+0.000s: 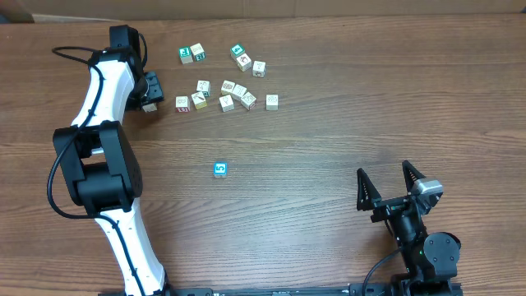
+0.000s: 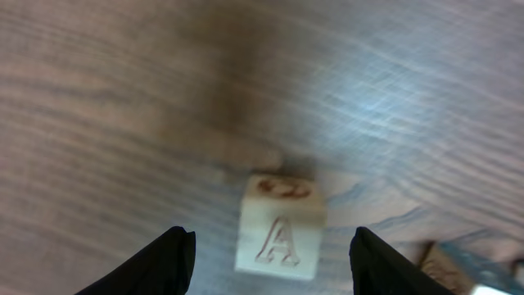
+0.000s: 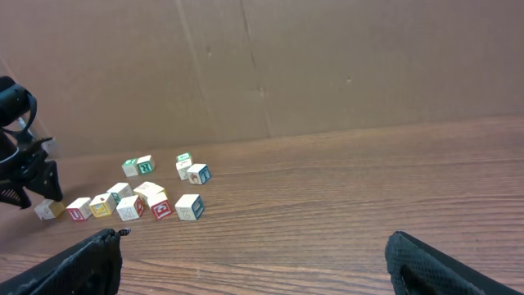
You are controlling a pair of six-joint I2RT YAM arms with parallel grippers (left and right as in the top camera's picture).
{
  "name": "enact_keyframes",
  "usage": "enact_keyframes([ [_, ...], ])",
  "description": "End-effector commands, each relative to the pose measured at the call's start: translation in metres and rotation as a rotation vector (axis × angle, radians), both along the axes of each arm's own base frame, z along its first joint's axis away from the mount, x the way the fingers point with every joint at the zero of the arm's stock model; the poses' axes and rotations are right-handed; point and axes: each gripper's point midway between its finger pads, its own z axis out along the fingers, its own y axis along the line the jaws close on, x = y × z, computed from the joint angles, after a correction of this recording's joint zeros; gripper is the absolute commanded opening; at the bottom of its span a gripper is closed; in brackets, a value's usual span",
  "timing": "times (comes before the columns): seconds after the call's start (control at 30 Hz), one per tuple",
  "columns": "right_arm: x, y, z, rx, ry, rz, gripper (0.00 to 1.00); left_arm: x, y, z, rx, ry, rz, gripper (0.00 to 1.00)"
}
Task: Form a horizontal line
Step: 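Position the left gripper over the white A block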
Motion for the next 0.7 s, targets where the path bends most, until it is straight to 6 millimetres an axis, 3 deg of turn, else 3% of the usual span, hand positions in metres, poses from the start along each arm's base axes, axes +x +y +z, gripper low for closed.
enact_keyframes([
  [0.0, 0.0, -0.001, -0.002, 0.002, -0.002, -0.003, 1.0, 0.002, -0.007, -0.005, -0.025, 0.0, -0.057, 0.58],
  [0.67, 0.0, -0.001, -0.002, 0.002, -0.001, -0.003, 1.0, 0.0, -0.004, -0.017, -0.007, -0.002, -0.058, 0.5],
])
